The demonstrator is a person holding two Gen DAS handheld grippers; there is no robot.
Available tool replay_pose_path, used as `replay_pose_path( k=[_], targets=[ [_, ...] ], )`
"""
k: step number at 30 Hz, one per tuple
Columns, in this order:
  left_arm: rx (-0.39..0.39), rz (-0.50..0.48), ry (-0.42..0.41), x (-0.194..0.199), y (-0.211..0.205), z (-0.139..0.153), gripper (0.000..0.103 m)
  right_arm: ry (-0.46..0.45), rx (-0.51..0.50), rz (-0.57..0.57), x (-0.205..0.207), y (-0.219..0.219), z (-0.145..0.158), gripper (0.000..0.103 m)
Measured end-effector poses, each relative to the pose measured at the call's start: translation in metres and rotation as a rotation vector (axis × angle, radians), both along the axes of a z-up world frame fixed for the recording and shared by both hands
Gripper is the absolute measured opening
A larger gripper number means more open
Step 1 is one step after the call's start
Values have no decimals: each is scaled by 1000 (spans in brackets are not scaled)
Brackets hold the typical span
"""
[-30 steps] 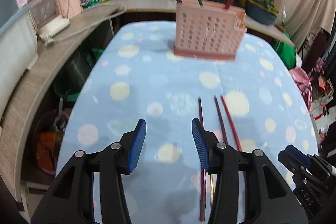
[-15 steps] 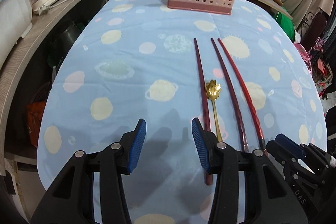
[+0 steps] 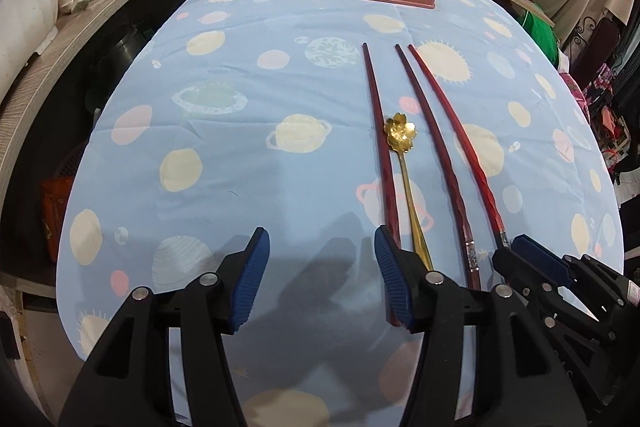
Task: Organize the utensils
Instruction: 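Grasp a dark red chopstick with the left tool while the right tool grasps a red chopstick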
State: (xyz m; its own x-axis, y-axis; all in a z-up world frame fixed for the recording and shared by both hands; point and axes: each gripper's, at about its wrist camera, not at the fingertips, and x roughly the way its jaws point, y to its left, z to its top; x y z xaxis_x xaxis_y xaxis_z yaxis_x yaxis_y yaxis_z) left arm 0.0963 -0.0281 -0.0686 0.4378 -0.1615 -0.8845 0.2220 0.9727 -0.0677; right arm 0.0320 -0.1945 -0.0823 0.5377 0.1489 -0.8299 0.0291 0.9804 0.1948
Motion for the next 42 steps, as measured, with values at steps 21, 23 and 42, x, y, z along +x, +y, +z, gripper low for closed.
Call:
replay_pose_path(
  k=[21,23,42],
  targets=[
    [-7,-59,28,-12,-15,-12,52,-1,3,-27,-7,-5,-2,7],
    [0,-59,23,-13,-15,-11,50,-2,2,-27,-7,-5,-2,7],
    [14,-29,11,-10,-6,-11,7,1,19,-32,-8,-8,-2,7]
  ],
)
